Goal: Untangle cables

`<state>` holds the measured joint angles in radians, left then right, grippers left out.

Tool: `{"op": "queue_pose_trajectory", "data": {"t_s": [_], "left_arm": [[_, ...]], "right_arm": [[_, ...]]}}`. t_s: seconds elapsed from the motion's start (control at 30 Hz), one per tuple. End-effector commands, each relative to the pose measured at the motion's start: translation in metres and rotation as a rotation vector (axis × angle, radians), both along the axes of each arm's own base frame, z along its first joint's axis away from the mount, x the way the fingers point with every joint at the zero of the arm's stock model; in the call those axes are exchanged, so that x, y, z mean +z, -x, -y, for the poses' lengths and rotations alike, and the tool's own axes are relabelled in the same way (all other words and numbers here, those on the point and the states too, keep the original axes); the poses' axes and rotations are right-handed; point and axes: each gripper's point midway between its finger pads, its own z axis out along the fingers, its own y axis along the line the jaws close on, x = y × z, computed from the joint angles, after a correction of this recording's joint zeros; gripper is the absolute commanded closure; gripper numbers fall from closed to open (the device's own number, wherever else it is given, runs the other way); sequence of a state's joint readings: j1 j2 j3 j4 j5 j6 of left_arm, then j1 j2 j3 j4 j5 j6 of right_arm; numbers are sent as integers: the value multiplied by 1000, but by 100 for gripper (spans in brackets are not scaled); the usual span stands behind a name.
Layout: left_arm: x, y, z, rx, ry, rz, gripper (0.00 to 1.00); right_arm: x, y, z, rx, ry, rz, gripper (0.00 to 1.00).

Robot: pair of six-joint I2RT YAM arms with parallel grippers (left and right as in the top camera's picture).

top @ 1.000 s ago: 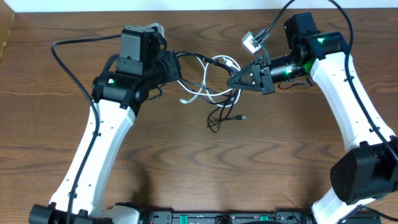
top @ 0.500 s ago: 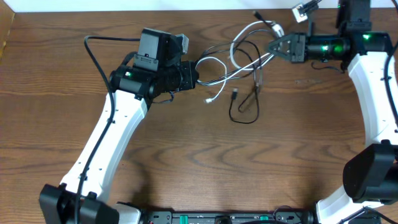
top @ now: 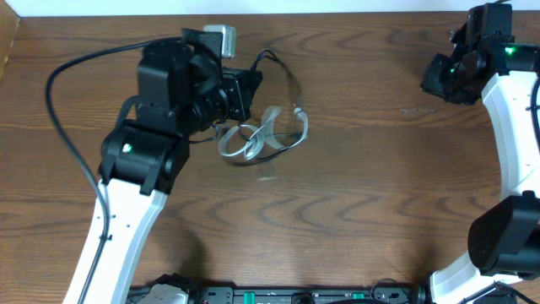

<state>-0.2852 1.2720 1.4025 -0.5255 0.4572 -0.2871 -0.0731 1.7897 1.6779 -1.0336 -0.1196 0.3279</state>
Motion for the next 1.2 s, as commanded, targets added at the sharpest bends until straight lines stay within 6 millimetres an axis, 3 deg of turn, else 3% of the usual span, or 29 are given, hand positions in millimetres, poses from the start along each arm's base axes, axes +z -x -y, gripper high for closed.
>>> {"op": "queue_pose_trajectory", "data": {"t_s": [0.0,0.07,0.1,0.17,0.33,0.47,0.6,0.8,0.93,1.07,1.17], "left_arm": [[24,2,-2,12,42,63,93],[35,-1,0,18,77,93,93],[40,-3,0,26,103,99,93],[57,-3,7,1,165,141,92],[95,-3,16,-36,303,216,93],[101,3,22,-78,346,206,93],[102,5,23,-84,363,189,93],[102,3,21,-72,361,193,93],[101,-20,-4,126,330,230,93],[95,-49,-61,521,373,214,92],[95,-54,-86,677,406,222,92]], "right_arm": [[32,-3,-51,348,-152,148,53],[62,6,-100,644,-364,298,41],[75,12,-115,732,-442,357,36],[99,22,-135,847,-575,453,30],[120,34,-160,965,-668,531,30],[121,40,-185,1049,-654,547,30],[92,30,-206,1038,-440,474,31],[82,33,-222,1038,-387,428,37],[87,29,-224,987,-416,424,39],[98,18,-231,834,-514,393,39],[98,22,-243,794,-552,349,44]]}}
